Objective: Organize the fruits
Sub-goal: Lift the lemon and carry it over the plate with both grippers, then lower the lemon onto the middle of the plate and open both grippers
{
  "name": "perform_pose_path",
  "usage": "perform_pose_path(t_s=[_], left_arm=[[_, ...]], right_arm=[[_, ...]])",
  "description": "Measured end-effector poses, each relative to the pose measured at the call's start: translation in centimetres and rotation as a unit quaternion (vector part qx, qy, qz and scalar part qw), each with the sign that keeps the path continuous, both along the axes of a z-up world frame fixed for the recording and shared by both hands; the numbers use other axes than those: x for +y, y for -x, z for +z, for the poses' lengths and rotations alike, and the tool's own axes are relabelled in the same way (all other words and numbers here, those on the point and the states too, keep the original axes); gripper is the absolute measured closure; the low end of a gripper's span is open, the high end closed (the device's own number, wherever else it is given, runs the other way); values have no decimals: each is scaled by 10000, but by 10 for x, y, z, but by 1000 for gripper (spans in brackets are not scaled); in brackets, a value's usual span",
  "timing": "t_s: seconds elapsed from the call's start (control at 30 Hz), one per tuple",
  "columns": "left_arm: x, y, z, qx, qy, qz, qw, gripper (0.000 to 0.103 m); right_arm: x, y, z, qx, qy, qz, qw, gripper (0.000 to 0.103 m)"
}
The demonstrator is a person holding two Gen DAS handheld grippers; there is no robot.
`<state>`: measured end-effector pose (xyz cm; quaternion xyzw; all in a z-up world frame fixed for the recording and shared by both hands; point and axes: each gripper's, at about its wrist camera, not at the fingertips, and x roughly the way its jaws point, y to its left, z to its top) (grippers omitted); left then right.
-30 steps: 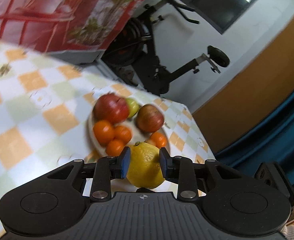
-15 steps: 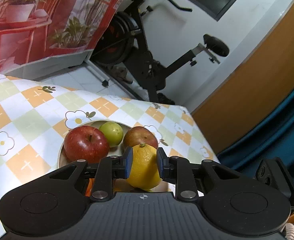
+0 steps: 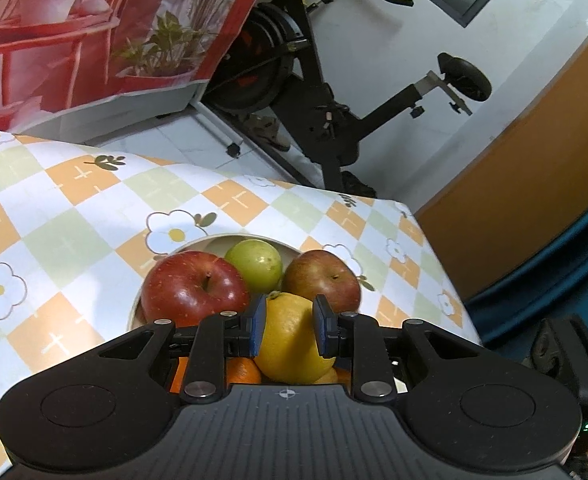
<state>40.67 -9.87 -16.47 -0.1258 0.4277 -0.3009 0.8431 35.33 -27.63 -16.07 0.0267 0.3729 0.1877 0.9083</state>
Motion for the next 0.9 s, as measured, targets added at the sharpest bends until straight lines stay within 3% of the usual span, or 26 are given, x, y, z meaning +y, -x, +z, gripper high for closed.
perform_pose_path(t_s=[0.43,0.9], left_arm=[[12,27,29,-496,-339,244,9979,77],[60,104,57,-1063,-1111,951,9835,76]], right_arm=[[-9,20,21,-136,-107,-381,9991,56],[0,96,31,-318,-320,-806,9957,56]])
